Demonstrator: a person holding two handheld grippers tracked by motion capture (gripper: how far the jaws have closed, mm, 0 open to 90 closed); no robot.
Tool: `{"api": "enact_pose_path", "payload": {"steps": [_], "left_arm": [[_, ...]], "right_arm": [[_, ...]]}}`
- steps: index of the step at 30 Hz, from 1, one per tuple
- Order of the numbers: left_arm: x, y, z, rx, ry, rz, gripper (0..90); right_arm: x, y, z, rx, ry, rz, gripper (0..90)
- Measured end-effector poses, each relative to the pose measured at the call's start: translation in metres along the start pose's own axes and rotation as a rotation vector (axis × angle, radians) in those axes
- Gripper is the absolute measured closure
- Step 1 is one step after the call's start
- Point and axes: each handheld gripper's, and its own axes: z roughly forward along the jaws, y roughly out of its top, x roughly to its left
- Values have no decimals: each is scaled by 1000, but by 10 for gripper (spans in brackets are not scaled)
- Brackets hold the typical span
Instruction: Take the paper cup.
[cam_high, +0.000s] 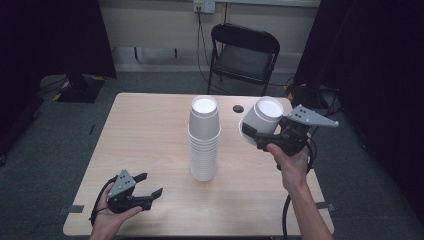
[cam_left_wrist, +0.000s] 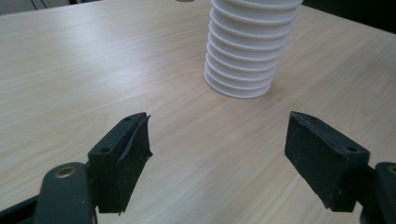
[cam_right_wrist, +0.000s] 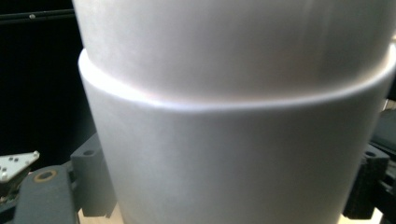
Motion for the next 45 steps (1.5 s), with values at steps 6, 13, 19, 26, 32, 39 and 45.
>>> {"api": "enact_pose_path", "payload": {"steps": [6, 13, 19, 26, 32, 39, 45], "left_arm": [[-6, 2, 0, -64, -32, -65, 225], [-14, 3, 3, -83, -73, -21, 240], [-25, 12, 10, -88, -119, -16, 207], [-37, 28, 20, -84, -160, 31, 205], [-48, 47, 35, -98, -163, 98, 239], [-61, 58, 53, -89, -176, 122, 277], [-69, 59, 63, -125, -239, 112, 291]], "right_arm": [[0, -22, -3, 36, 14, 39, 144], [6, -45, -3, 84, 45, 69, 144], [12, -69, 1, 119, 72, 107, 145], [12, -86, 0, 151, 90, 153, 145], [13, -98, -2, 167, 106, 202, 145], [25, -109, 8, 212, 135, 186, 145], [40, -115, 19, 237, 188, 195, 145]]}}
